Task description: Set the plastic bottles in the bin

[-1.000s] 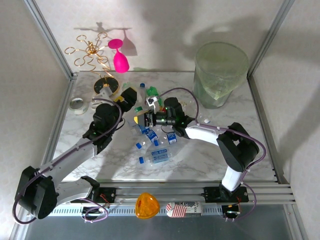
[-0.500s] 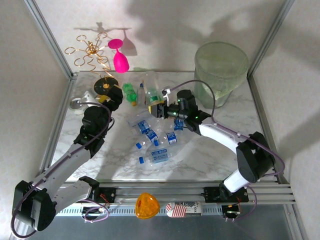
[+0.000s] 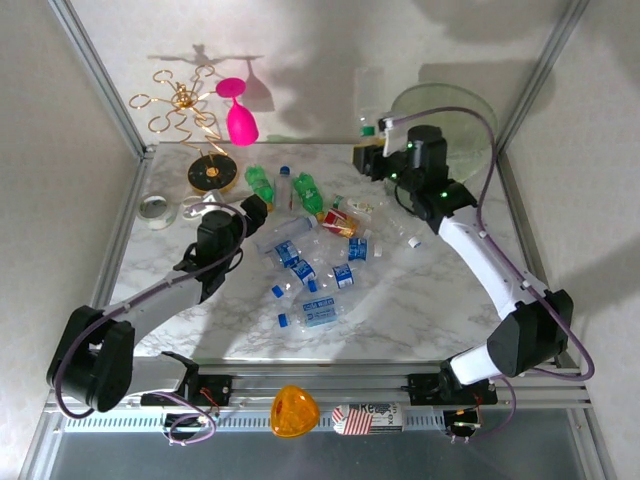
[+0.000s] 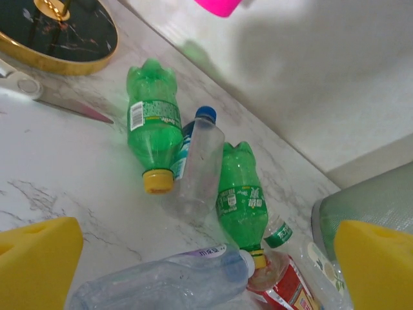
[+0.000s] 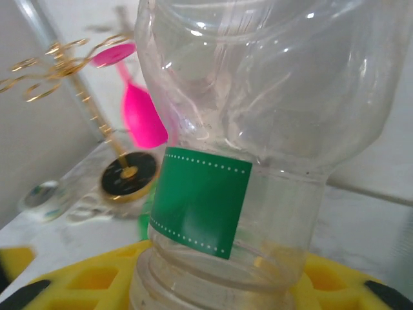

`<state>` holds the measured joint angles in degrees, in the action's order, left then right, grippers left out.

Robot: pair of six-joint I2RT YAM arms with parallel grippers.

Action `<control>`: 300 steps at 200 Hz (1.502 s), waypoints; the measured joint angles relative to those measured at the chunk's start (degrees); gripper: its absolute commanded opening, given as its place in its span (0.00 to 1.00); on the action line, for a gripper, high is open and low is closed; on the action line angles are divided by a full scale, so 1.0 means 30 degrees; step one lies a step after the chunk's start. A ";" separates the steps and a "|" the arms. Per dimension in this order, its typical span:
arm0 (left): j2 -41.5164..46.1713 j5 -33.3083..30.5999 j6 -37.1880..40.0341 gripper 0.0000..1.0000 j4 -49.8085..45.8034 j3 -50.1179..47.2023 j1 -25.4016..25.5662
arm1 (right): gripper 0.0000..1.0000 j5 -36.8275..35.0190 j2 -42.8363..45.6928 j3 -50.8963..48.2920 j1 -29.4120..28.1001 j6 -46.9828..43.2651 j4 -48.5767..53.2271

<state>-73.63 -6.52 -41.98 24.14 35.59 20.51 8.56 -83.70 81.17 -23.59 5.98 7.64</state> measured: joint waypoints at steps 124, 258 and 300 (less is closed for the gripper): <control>0.0750 0.0342 -0.0306 1.00 0.0160 -0.1202 0.0000 | 0.38 -0.3512 -0.5537 0.6309 0.5668 -0.0219 0.3861; 0.0736 0.0488 -0.0517 1.00 0.0168 -0.1202 0.0007 | 0.79 -0.3803 -0.8276 0.9056 0.6302 0.0058 0.5829; 0.0503 0.0648 -0.0576 1.00 0.0291 -0.1202 0.0022 | 0.85 -0.3483 -0.7737 0.9056 0.6302 0.0066 0.5829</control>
<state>-72.12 -4.58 -43.70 25.02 31.99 20.58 -1.89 -106.91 108.33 -4.69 6.17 25.12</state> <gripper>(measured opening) 0.995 0.832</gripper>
